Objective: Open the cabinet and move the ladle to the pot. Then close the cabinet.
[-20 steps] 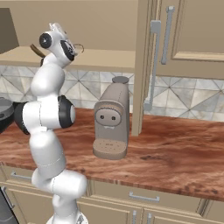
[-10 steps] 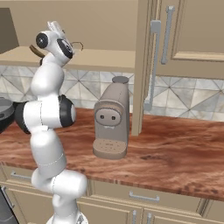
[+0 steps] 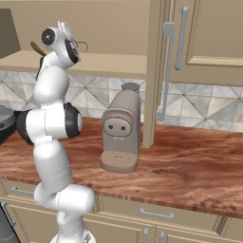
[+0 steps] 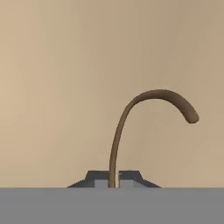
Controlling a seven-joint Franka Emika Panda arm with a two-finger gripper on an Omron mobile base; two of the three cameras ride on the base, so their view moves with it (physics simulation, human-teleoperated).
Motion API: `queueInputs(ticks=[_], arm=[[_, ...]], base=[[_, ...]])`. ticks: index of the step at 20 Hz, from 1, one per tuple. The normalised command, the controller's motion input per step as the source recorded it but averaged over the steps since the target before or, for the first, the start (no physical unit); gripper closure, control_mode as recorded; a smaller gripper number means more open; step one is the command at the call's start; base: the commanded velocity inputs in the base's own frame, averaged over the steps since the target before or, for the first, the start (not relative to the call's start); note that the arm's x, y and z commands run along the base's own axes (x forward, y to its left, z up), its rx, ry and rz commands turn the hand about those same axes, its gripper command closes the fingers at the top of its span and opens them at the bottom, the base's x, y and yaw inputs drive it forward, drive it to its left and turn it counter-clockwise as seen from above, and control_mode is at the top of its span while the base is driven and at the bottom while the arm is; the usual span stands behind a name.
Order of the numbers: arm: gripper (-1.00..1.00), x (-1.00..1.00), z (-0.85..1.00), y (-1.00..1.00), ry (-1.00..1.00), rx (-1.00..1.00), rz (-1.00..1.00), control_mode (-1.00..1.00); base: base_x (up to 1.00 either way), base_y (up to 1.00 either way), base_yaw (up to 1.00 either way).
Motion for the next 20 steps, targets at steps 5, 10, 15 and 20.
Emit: queueInputs(ticks=[5, 10, 15, 20], arm=[[1.0, -0.7, 0.0, 0.0, 0.17, 0.17, -0.13, -1.0], [1.0, -1.0, -0.1, -0.07, 0.03, 0.08, -0.17, -1.0], [1.0, -1.0, -0.22, -0.47, -0.21, 0.04, -0.17, -1.0], [1.0, -1.0, -0.01, -0.76, -0.17, 0.09, -0.1, -1.0]], base=[[0.0, 0.0, 0.0], [0.0, 0.0, 0.0], [0.0, 0.0, 0.0], [0.0, 0.0, 0.0]])
